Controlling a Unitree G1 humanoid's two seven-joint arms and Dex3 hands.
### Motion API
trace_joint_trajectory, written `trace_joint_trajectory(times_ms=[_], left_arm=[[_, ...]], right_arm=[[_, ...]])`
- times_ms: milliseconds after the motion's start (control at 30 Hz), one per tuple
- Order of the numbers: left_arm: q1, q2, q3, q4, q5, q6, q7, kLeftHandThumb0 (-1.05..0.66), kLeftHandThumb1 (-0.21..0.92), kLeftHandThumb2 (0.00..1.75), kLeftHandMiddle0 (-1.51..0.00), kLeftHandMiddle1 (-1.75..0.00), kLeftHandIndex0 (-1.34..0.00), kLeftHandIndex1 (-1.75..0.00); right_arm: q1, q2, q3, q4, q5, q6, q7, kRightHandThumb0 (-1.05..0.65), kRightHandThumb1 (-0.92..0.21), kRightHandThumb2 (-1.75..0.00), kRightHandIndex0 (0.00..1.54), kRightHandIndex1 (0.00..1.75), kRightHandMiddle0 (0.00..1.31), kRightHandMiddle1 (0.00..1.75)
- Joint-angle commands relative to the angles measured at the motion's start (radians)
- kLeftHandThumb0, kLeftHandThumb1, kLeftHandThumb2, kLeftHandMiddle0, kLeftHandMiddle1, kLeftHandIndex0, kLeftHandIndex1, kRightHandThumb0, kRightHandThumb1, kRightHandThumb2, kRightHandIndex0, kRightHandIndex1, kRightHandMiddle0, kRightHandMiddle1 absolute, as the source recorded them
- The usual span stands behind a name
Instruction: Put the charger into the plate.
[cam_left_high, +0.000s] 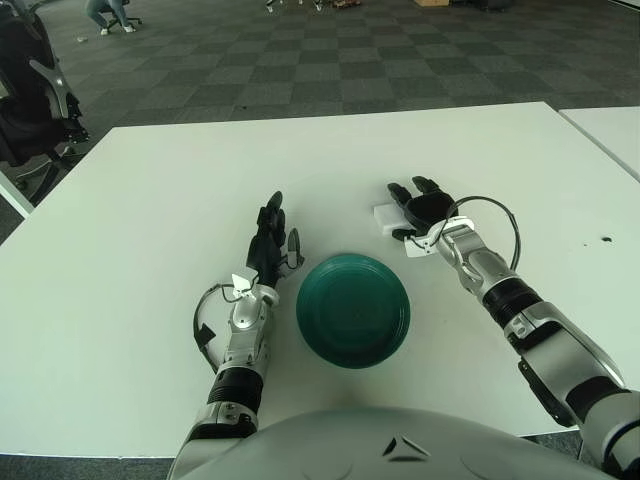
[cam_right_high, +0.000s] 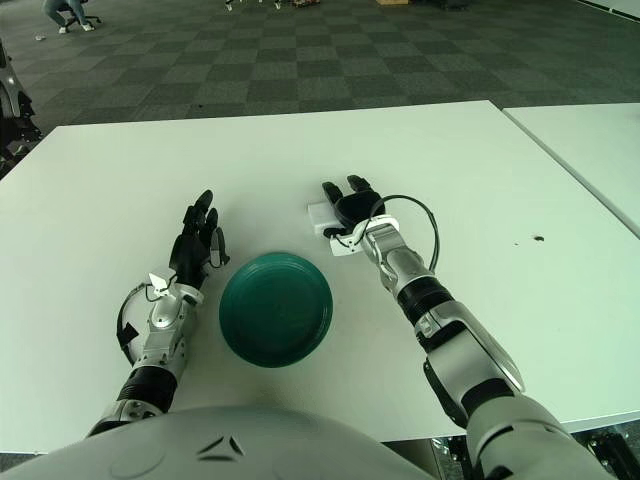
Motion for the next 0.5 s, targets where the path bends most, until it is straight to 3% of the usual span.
trace_joint_trajectory(times_ms=[0,100,233,467], left_arm=[[0.175,-0.079,-0.020,0.097,-0.017,0.058,0.020,-0.85,0.92,0.86,-0.15,0.00,0.00,-0.41],[0.178,-0.084,-0.027,0.090,-0.014,0.060,0.026,-0.85,0.92,0.85,-0.15,0.00,0.00,-0.41],[0.168,-0.089,-0.031,0.117,-0.014,0.041,0.025,-0.87,0.92,0.85,-0.15,0.00,0.00,-0.40],[0.154,-0.094,-0.049,0.145,-0.004,0.022,0.023,-0.89,0.92,0.87,-0.15,0.00,0.00,-0.35]], right_arm=[[-0.039,-0.023,0.019,-0.044,0.013,0.012,0.093,-1.05,-0.92,-1.06,0.11,0.02,0.00,0.00],[-0.027,-0.045,0.021,-0.088,0.018,0.011,0.161,-1.05,-0.92,-1.06,0.12,0.02,0.00,0.00],[-0.021,-0.081,0.031,-0.150,0.033,0.014,0.339,-1.05,-0.92,-1.05,0.11,0.02,0.00,0.00],[-0.021,-0.129,0.048,-0.204,0.018,0.025,0.489,-1.05,-0.92,-1.06,0.12,0.02,0.00,0.00]])
